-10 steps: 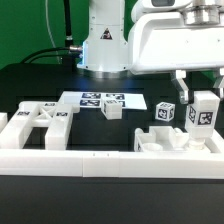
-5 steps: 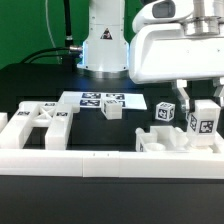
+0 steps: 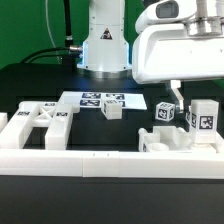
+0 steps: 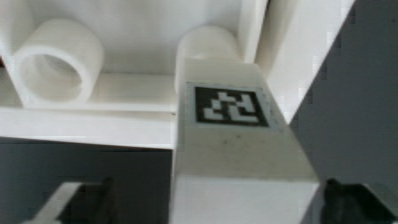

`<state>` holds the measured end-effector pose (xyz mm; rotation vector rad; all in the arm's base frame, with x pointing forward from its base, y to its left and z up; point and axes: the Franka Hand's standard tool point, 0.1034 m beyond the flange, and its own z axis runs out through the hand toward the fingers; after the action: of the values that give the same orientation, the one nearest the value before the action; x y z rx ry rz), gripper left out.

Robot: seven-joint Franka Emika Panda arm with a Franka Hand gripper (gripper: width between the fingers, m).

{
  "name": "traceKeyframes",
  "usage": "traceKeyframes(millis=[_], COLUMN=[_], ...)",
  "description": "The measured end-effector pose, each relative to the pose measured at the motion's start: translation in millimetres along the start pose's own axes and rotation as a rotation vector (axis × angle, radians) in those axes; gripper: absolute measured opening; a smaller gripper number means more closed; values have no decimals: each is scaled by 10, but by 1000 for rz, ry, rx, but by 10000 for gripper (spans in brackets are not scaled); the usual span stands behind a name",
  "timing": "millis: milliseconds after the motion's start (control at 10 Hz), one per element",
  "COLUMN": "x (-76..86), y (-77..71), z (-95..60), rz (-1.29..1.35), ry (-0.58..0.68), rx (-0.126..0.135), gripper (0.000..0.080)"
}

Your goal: Assemble chair

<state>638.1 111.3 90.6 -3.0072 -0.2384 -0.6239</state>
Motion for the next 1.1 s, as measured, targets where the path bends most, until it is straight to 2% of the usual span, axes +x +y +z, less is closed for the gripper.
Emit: traceKeyframes(millis=[200, 400, 800, 1100], x=[15, 56, -7, -93], y=[4, 39, 23, 10], z=[-19, -82, -45, -1], rz=[-4, -14, -15, -12], ry=[0, -12, -55, -258], rx=[0, 0, 6, 29], gripper=[647, 648, 648, 648])
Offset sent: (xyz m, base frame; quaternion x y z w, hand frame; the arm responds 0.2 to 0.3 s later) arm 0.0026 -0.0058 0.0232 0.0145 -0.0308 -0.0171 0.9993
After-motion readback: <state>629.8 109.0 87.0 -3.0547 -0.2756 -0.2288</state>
